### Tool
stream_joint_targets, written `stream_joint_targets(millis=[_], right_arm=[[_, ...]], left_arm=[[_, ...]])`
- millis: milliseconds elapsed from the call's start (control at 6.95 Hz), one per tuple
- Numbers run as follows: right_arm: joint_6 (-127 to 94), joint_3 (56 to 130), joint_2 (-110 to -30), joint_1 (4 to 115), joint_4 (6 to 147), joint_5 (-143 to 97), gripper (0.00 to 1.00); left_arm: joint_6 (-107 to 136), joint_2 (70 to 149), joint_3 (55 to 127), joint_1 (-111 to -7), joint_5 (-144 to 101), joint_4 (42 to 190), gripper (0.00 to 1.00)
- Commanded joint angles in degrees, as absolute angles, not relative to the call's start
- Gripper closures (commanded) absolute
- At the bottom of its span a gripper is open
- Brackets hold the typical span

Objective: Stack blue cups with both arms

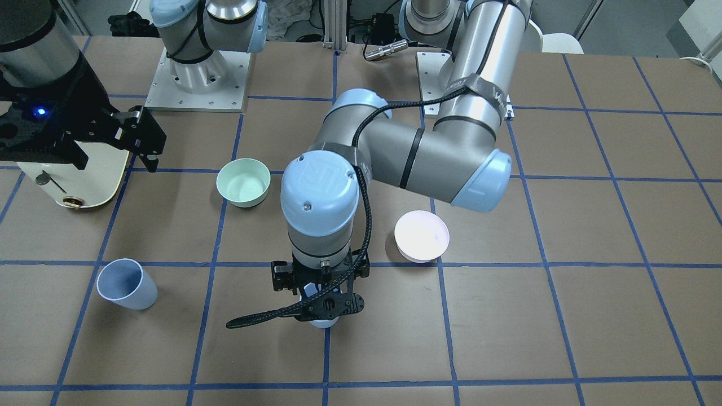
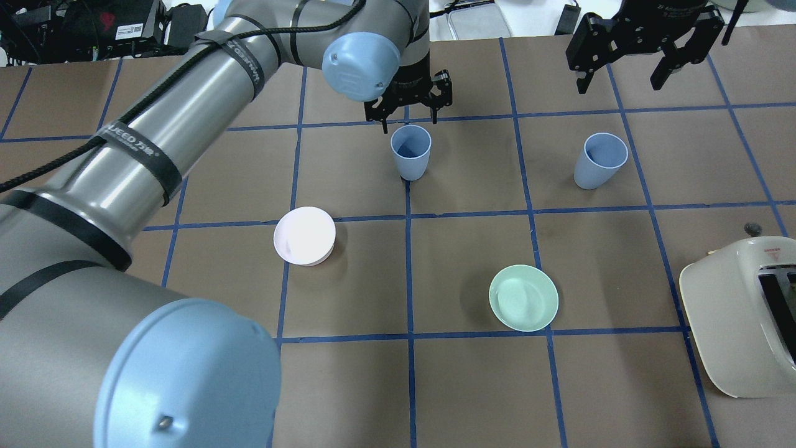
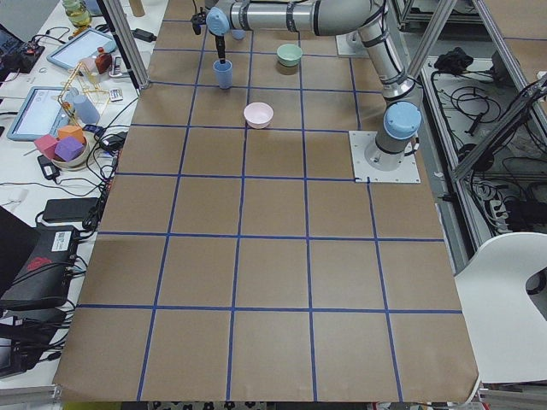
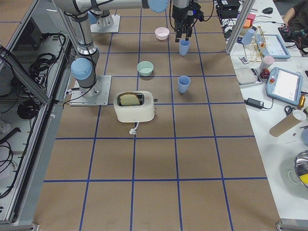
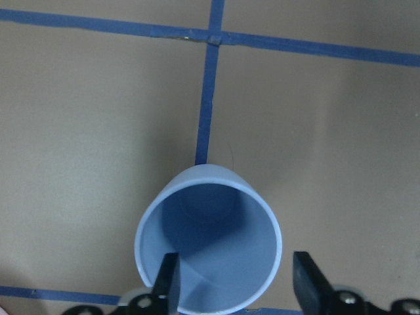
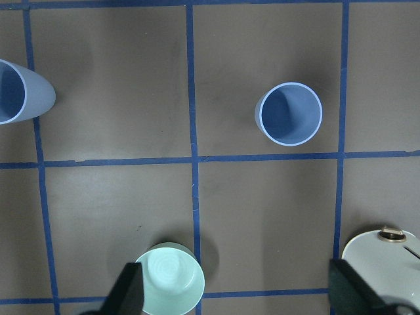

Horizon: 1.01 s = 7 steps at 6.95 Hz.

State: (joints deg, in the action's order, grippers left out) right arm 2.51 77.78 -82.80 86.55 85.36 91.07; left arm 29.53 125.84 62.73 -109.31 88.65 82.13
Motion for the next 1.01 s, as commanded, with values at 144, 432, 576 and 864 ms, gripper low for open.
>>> stream_joint_targets(millis=[144, 432, 576, 864], right_arm=[[3.7, 77.8, -80.2, 83.9, 89.5, 91.0, 0.0], [4.7, 77.8, -72.2, 77.0, 93.7, 91.5, 0.0], [7.4, 77.8, -69.1, 75.8, 95.5, 91.5, 0.0], [8.3, 78.6, -63.6, 75.7, 99.9, 91.6, 0.0]], left_arm=[[18.3, 113.3, 62.5, -103.6, 86.7, 97.0, 0.0], [13.3, 106.2, 68.9, -97.8, 86.7, 99.8, 0.0], [12.8, 102.7, 73.5, -96.5, 87.0, 99.0, 0.0], [10.0, 97.5, 82.7, -95.3, 88.5, 90.0, 0.0]])
